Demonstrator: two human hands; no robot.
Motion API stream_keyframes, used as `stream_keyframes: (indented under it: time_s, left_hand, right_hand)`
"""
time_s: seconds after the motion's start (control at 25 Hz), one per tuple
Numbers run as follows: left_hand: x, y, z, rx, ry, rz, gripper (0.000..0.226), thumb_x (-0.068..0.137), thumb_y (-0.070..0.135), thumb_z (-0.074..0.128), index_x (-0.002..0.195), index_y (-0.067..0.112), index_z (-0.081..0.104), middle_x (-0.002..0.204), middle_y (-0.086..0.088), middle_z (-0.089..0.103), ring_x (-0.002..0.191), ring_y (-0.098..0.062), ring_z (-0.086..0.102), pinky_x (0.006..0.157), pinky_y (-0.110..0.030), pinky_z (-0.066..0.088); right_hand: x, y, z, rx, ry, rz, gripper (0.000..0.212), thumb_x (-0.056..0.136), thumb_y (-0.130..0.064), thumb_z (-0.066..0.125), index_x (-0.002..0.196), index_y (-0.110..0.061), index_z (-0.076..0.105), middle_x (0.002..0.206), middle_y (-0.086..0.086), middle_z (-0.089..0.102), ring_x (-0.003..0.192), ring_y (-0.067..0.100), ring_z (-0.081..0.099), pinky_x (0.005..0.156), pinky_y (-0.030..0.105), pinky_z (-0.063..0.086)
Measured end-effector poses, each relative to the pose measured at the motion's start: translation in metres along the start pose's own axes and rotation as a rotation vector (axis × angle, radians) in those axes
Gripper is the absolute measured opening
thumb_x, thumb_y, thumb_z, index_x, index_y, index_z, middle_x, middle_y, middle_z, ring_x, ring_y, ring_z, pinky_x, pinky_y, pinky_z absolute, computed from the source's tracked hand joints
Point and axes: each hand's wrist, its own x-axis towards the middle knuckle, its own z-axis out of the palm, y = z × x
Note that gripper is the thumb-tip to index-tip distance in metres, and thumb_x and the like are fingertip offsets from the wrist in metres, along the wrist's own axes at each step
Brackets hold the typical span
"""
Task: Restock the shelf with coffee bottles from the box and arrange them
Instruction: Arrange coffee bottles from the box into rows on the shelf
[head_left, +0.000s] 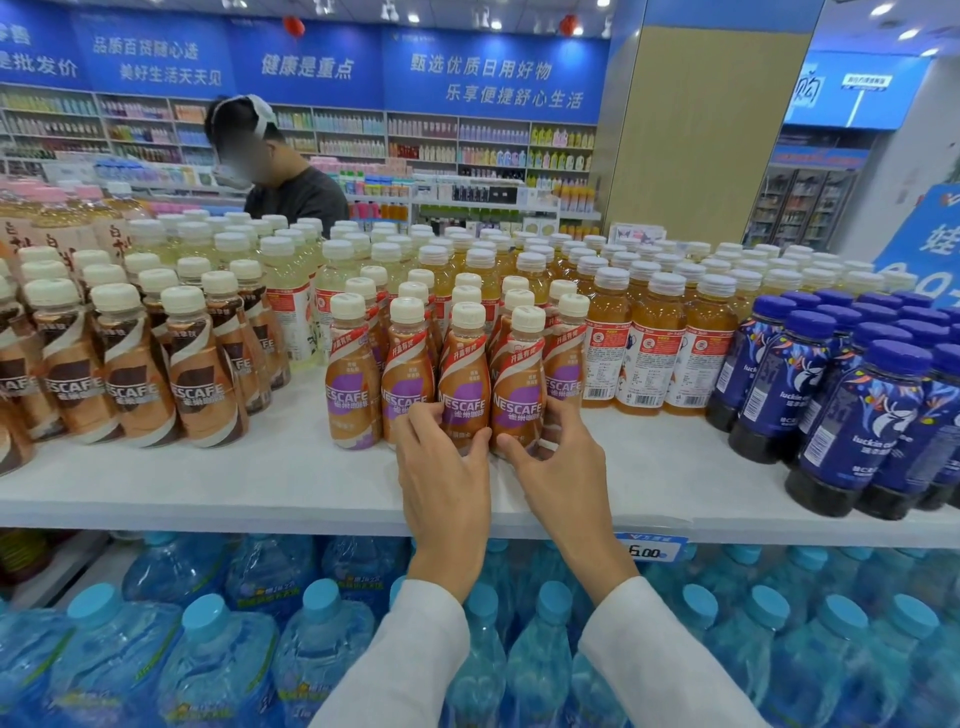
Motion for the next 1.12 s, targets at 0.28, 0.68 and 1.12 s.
stream_keyframes:
  time_s: [0.28, 0.68, 1.12]
  left_hand:
    - [-0.003, -0.002, 0.0, 0.013, -0.007, 0.027, 0.046, 0.089, 0.036, 0.074, 0.121, 0.021, 0.044, 0.122, -0.001, 0.051, 0.106, -0.015, 0.054, 0.079, -0.02, 0.036]
    - [-0.02, -0.014, -0.019, 0.001, -0.085, 0.033, 0.042, 0.089, 0.038, 0.071, 0.122, 0.025, 0.048, 0.118, 0.004, 0.058, 0.107, -0.015, 0.057, 0.094, -0.037, 0.051]
    - [-0.119, -0.115, -0.208, -0.065, 0.042, -0.219, 0.023, 0.094, 0.035, 0.067, 0.117, 0.035, 0.063, 0.111, 0.02, 0.068, 0.107, 0.005, 0.061, 0.092, -0.021, 0.051]
  right_hand:
    - [-0.001, -0.001, 0.001, -0.016, -0.003, -0.007, 0.064, 0.084, -0.046, 0.077, 0.136, -0.034, 0.042, 0.131, -0.006, 0.062, 0.113, 0.013, 0.063, 0.095, 0.036, 0.057]
    - [-0.023, -0.006, -0.019, 0.016, -0.039, -0.072, 0.051, 0.091, -0.035, 0.071, 0.136, -0.026, 0.051, 0.127, -0.007, 0.06, 0.113, 0.01, 0.057, 0.1, 0.036, 0.051]
    - [-0.202, -0.043, 0.062, 0.268, -0.395, -0.003, 0.03, 0.094, -0.026, 0.066, 0.124, -0.02, 0.067, 0.122, -0.008, 0.066, 0.113, 0.009, 0.061, 0.102, 0.031, 0.047]
